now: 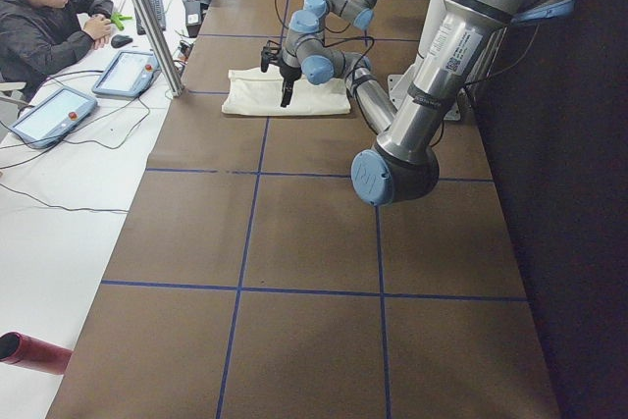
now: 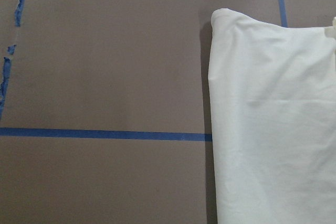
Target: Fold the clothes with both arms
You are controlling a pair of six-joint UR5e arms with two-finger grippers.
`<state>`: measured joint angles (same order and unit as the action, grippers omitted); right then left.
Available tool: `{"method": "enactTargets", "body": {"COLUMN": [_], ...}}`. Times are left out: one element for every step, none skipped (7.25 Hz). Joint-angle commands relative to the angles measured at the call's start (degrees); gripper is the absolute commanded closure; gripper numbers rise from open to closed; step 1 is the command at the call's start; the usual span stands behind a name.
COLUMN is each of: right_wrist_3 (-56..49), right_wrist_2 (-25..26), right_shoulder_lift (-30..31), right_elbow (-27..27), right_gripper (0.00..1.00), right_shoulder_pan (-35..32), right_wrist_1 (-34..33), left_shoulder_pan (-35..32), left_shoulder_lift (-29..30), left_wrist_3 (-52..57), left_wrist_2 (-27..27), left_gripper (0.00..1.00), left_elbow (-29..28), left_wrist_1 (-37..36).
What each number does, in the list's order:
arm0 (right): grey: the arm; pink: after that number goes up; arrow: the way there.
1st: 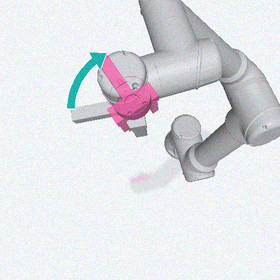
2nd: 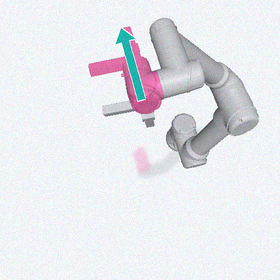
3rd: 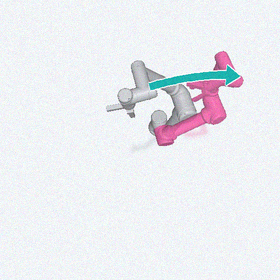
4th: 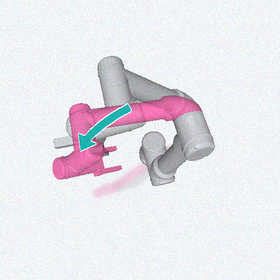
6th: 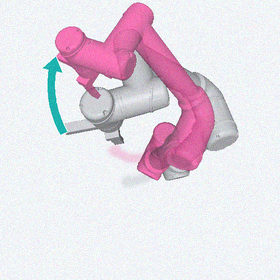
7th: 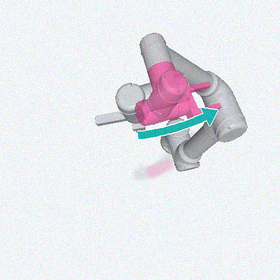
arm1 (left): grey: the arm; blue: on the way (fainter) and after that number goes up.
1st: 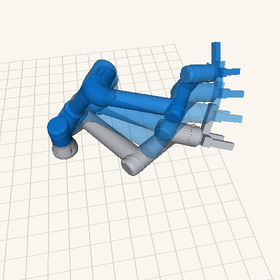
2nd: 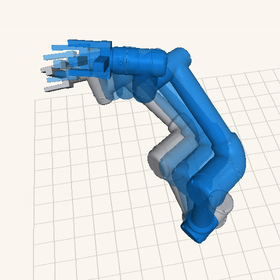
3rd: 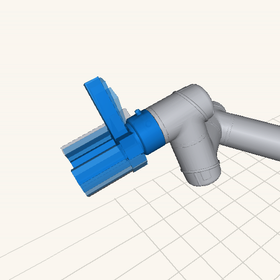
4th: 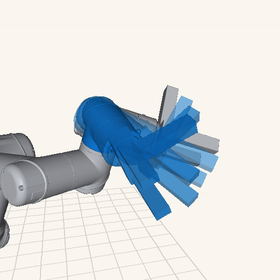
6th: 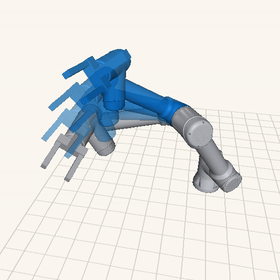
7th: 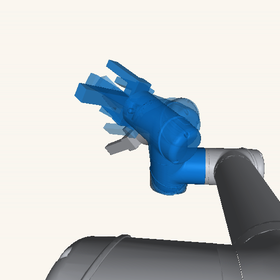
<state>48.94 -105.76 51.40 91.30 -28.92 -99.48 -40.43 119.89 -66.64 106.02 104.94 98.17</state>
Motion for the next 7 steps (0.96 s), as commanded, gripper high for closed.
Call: {"method": "enactTargets", "body": {"right_wrist_3": [0.2, 0.2, 0.2, 0.1, -0.2, -0.4, -1.8], "right_wrist_2": [-0.4, -0.4, -0.4, -0.4, -0.8, -1.3, -1.5], "right_shoulder_lift": [0.4, 0.9, 0.9, 0.9, 1.2, 3.2, 5.5], "right_elbow": [-0.1, -0.2, -1.0, -1.4, -1.3, -0.9, -0.5], "right_gripper": [0.0, 0.0, 0.0, 0.0, 0.0, 0.0, 0.0], "right_shoulder_pan": [0.0, -0.2, -0.3, -0.9, -2.6, -4.2, -5.3], "right_wrist_1": [-1.2, -1.2, -1.2, -1.2, -1.2, -1.2, -1.0], "left_shoulder_pan": [0.0, 0.1, 0.0, 0.1, 0.1, 0.1, 0.1], "left_shoulder_lift": [0.3, 0.4, 0.5, 0.7, 0.7, 0.7, 0.7], "left_wrist_3": [-0.2, -0.3, -0.4, -0.5, -0.5, -0.5, -0.6], "left_wrist_2": [0.1, 0.1, 0.1, 0.1, 0.1, 0.2, 0.8], "left_gripper": [0.0, 0.0, 0.0, 0.0, 0.0, 0.0, 0.0], "left_elbow": [0.0, 0.0, 0.1, 0.1, 0.0, 0.0, 0.0], "left_wrist_1": [0.0, 0.0, 0.0, 0.0, 0.0, 0.0, 0.1]}}
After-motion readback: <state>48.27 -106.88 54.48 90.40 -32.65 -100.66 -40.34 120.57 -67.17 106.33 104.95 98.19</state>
